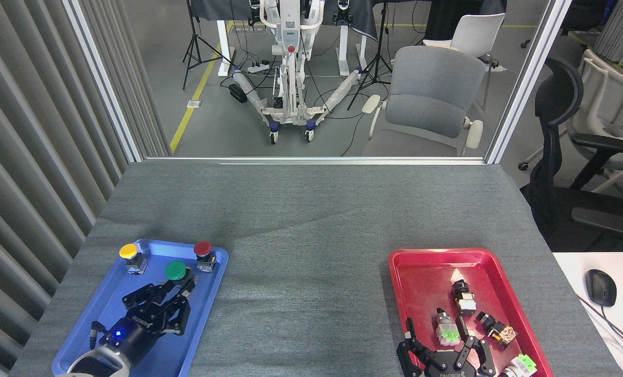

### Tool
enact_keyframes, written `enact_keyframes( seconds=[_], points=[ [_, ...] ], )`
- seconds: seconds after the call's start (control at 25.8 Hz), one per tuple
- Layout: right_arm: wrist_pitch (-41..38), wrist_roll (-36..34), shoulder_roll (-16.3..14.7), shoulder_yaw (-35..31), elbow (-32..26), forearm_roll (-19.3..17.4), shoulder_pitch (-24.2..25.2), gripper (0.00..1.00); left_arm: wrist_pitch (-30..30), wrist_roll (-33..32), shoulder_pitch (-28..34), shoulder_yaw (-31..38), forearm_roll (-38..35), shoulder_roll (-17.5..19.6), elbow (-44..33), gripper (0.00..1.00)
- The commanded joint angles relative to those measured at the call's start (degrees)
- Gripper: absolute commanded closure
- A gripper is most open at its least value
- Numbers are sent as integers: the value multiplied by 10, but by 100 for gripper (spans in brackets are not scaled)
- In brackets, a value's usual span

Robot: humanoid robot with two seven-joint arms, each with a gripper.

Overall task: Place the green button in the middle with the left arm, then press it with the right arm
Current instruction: 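Carry the green button off the tray to the table middle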

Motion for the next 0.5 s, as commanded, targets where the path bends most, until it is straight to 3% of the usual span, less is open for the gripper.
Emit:
enact_keyframes(
  seconds=[0.0,0.27,0.47],
  points=[
    [0,-2,-8,-2,0,-1,0,0,-25,-20,-35,-66,-6,-27,-32,100],
    [1,-1,-13,-3,11,-4,0,0,10,-28,-77,-119,-65,-158,51,100],
    [1,-1,-20,-3,19,-4,0,0,28,-28,-93,-157,-95,-185,109,100]
  ],
)
